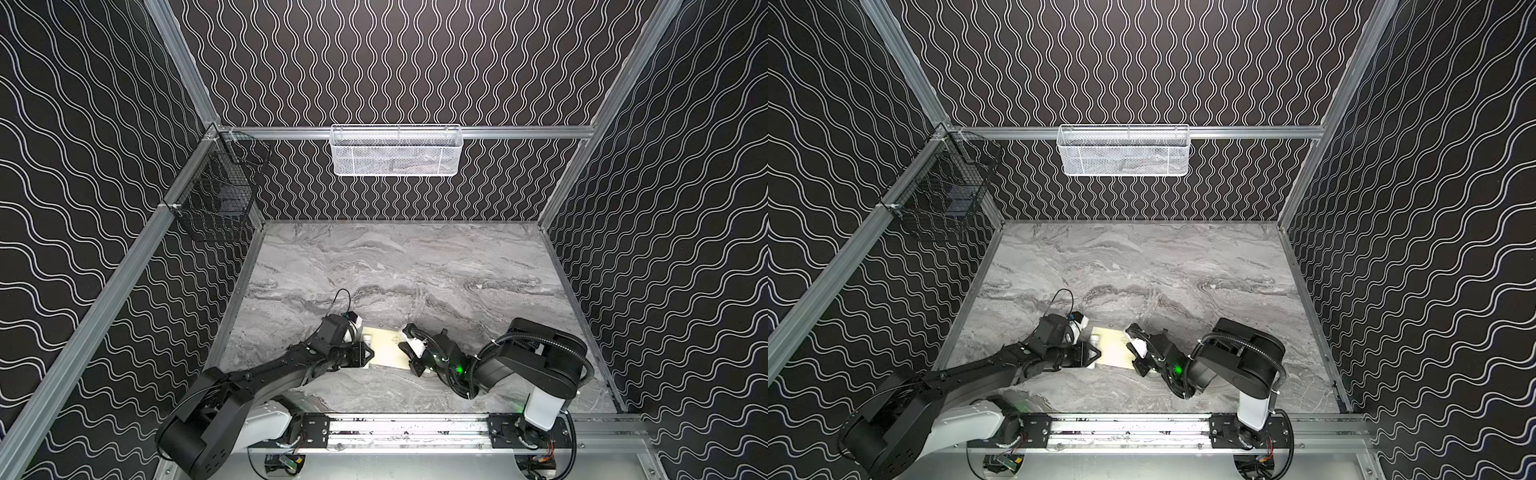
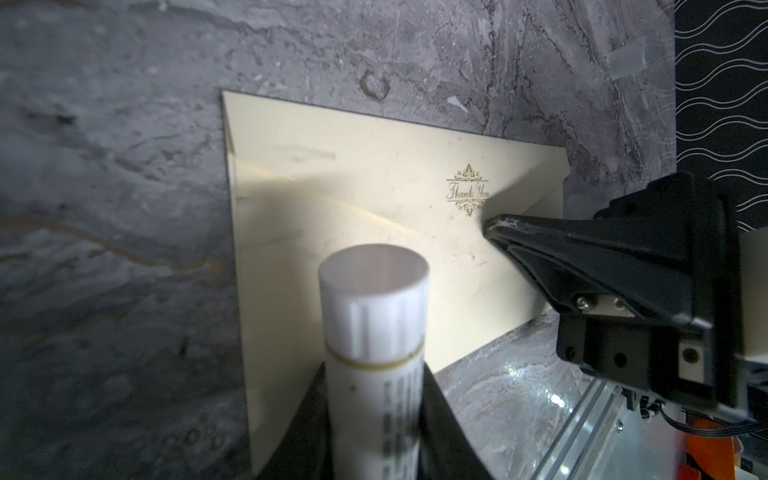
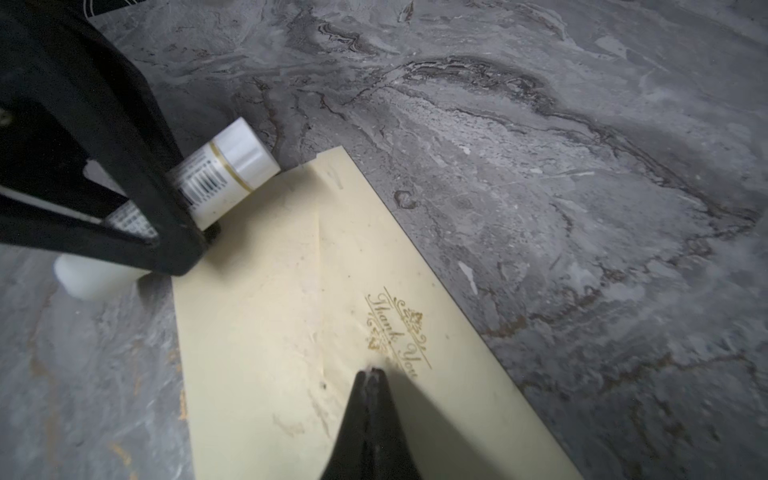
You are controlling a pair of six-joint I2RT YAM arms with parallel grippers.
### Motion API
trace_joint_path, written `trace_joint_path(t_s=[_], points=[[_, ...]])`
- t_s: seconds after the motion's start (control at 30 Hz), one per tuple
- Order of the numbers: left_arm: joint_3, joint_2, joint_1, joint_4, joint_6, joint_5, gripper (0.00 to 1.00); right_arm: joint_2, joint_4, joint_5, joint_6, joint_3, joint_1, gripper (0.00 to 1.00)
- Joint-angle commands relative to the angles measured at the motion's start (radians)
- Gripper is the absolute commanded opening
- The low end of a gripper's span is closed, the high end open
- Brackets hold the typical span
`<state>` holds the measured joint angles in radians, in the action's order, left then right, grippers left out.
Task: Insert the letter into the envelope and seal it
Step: 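Slide the right gripper fingertips along the flap, pressing it flat, then lift the right gripper off the envelope and draw it back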
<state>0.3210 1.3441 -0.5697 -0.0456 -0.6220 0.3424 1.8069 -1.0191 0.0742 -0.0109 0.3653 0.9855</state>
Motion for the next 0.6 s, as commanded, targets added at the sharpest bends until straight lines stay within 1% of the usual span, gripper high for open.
trace_joint_path(t_s=[0.0,0.17,0.33,0.57], points=[[0.000,-0.007,0.000,0.022,0.000,-0.031,0.00,-0.001,0.063,0.059,-0.028,-0.015,-0.008,0.00],[0.000,-0.006,0.001,0.025,0.001,-0.031,0.00,-0.023,0.031,0.079,-0.062,-0.057,-0.031,0.00],[0.005,0.001,0.000,0.024,0.008,-0.028,0.00,-0.006,-0.084,0.093,-0.079,-0.108,-0.056,0.00],[0.002,-0.005,0.001,0.036,0.007,-0.034,0.00,-0.028,-0.100,0.103,-0.115,-0.141,-0.092,0.00]])
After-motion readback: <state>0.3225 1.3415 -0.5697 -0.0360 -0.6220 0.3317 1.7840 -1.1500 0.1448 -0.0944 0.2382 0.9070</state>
